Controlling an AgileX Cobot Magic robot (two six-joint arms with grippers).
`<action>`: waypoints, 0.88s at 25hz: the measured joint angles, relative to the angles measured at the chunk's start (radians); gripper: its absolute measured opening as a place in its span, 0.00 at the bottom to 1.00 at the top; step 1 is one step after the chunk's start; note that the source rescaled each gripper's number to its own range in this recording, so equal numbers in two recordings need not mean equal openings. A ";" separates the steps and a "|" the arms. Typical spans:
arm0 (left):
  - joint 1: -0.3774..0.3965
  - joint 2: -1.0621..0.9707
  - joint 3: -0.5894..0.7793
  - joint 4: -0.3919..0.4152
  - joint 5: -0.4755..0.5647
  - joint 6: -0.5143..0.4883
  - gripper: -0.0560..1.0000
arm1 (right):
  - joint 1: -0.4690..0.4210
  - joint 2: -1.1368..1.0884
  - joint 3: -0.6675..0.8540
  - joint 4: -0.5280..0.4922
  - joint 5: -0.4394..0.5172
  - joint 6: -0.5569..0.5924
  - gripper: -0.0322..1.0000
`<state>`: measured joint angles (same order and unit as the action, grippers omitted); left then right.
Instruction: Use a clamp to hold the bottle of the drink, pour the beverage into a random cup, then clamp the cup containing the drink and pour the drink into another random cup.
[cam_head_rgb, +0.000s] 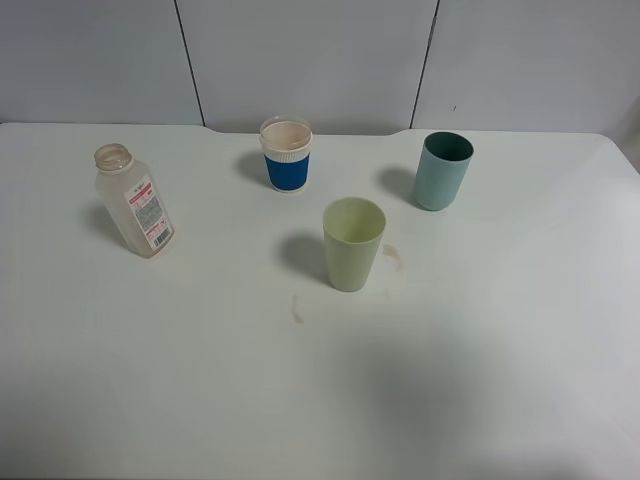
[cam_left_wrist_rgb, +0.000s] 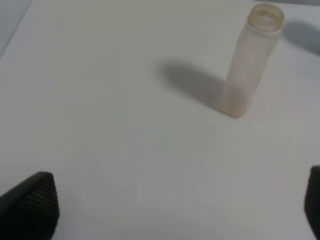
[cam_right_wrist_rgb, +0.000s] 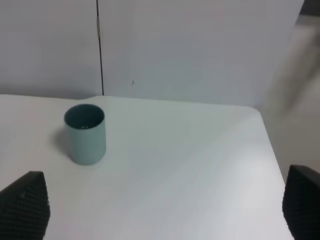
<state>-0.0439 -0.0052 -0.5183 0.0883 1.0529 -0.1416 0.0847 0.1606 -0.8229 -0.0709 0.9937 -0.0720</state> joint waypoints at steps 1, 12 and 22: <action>0.000 0.000 0.000 0.000 0.000 0.000 1.00 | 0.000 -0.023 0.000 0.001 0.021 0.000 0.80; 0.000 0.000 0.000 0.000 0.000 0.000 1.00 | 0.000 -0.166 0.090 0.059 0.174 0.004 0.80; 0.000 0.000 0.000 0.000 0.000 0.000 1.00 | 0.000 -0.165 0.316 0.089 0.084 0.011 0.80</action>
<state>-0.0439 -0.0052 -0.5183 0.0883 1.0529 -0.1416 0.0847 -0.0042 -0.5069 0.0179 1.0775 -0.0614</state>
